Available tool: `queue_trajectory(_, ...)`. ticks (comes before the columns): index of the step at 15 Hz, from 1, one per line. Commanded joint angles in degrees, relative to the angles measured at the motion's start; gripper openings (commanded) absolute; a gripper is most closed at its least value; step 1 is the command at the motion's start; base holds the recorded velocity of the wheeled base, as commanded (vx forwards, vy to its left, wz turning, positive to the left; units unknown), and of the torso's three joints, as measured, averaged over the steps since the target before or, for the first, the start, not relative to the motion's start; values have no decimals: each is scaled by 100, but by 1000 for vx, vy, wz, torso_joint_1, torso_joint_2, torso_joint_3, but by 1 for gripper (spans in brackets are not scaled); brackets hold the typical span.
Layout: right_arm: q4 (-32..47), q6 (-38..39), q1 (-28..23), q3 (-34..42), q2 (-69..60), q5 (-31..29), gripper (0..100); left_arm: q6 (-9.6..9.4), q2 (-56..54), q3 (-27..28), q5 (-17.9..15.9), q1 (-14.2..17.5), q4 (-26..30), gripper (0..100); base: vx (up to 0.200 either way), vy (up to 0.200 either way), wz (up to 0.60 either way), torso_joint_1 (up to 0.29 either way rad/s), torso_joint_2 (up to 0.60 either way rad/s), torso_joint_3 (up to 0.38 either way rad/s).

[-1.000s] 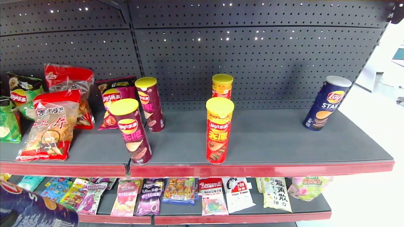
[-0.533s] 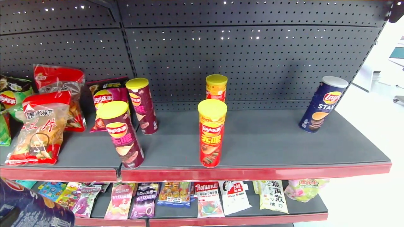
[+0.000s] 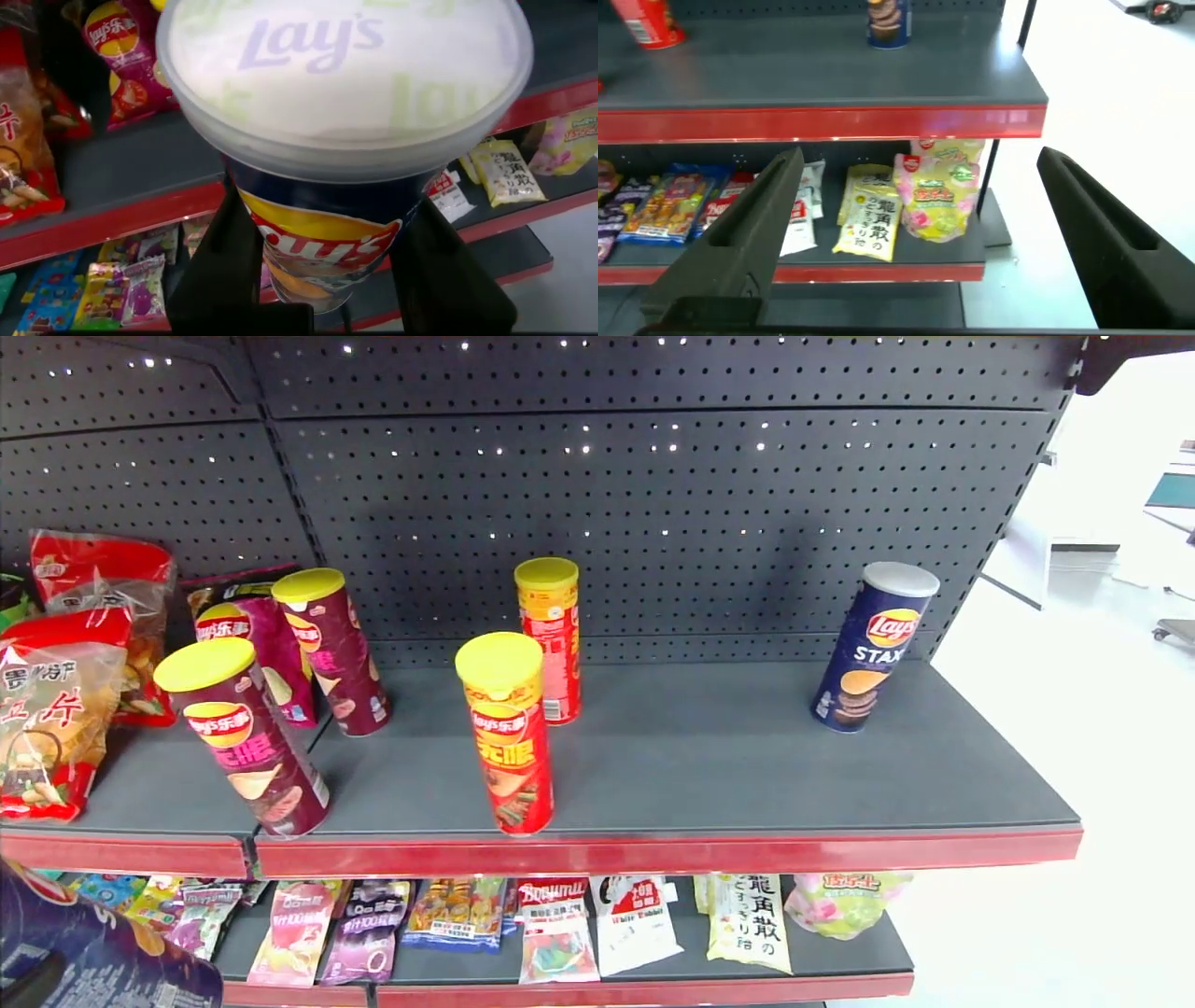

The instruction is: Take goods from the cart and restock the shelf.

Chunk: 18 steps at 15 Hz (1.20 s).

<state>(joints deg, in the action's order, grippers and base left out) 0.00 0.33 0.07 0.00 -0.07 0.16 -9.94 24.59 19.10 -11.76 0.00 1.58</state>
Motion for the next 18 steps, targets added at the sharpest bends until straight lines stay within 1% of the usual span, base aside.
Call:
queue_trajectory(1,0,2,1,0,7,2,100,0,11,-3,-1,0,0,0,0,-200,0,7,2,-2)
queue_trajectory(9,0,2,1,0,7,2,100,0,-24,6,-1,0,0,0,0,-200,0,3,1,4)
queue_trajectory(10,0,2,1,0,7,2,100,-26,-33,-3,-1,0,0,0,0,-200,0,2,2,2)
queue_trajectory(12,0,2,1,0,7,2,100,-193,-68,-38,-1,0,9,0,0,0,0,0,0,0)
queue_trajectory(16,0,2,1,0,7,2,100,-219,-59,-56,60,0,9,0,0,0,0,0,0,0)
queue_trajectory(18,0,-7,1,0,7,2,100,-219,-77,-56,87,0,9,0,200,0,0,10,5,-2)
